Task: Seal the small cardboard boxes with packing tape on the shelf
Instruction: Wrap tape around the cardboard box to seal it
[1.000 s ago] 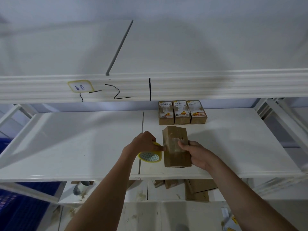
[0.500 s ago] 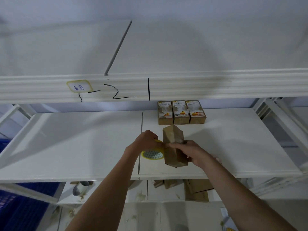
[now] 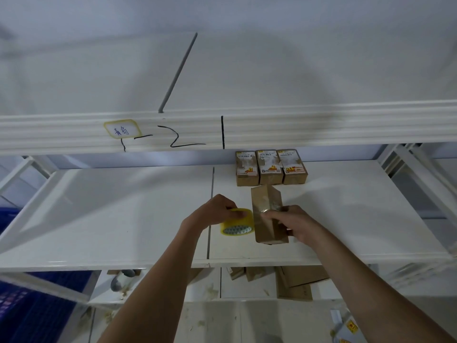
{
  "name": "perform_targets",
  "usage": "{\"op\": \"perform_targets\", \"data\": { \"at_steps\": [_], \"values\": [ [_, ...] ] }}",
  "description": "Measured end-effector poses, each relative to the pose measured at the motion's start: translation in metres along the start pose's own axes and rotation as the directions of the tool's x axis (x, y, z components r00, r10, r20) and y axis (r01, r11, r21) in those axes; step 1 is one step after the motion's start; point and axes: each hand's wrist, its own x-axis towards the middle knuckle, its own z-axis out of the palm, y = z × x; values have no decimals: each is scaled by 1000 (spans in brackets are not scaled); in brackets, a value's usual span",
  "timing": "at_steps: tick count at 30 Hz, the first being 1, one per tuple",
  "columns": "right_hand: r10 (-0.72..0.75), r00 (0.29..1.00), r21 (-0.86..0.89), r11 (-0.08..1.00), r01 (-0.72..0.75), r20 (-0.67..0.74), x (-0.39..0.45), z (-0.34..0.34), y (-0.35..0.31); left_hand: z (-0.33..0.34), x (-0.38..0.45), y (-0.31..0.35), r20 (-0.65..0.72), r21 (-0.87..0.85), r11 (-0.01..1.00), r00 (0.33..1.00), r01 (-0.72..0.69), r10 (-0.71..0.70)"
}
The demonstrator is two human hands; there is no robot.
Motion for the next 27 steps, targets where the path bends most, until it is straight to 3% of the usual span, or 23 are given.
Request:
{"op": "perform_targets", "data": {
  "at_steps": [5, 8, 10, 16, 21, 27],
  "values": [
    [-14, 1000, 4, 1000, 14, 1, 2, -1, 2, 1, 2, 0, -18, 74, 997, 999, 32, -30],
    [-39, 999, 17, 999, 39, 7, 3, -3, 1, -1, 0, 6, -107, 317, 944, 993, 90, -59],
    [-52, 999, 35, 998, 52, 12, 1, -5, 0, -2, -2, 9, -135, 371, 922, 989, 111, -65],
    [-70, 997, 48, 997, 69, 26, 0, -12, 3, -1, -2, 9, -89, 331, 938, 993, 107, -81],
    [-73, 997, 62, 995, 72, 9, -4, -29, 5, -9, -9, 3, 30, -14, 1000, 999, 11, -10],
    [-50, 998, 60, 997, 49, 27, -4, -36, 10, -2, 4, 0, -12, 83, 996, 1000, 20, -20]
  ]
}}
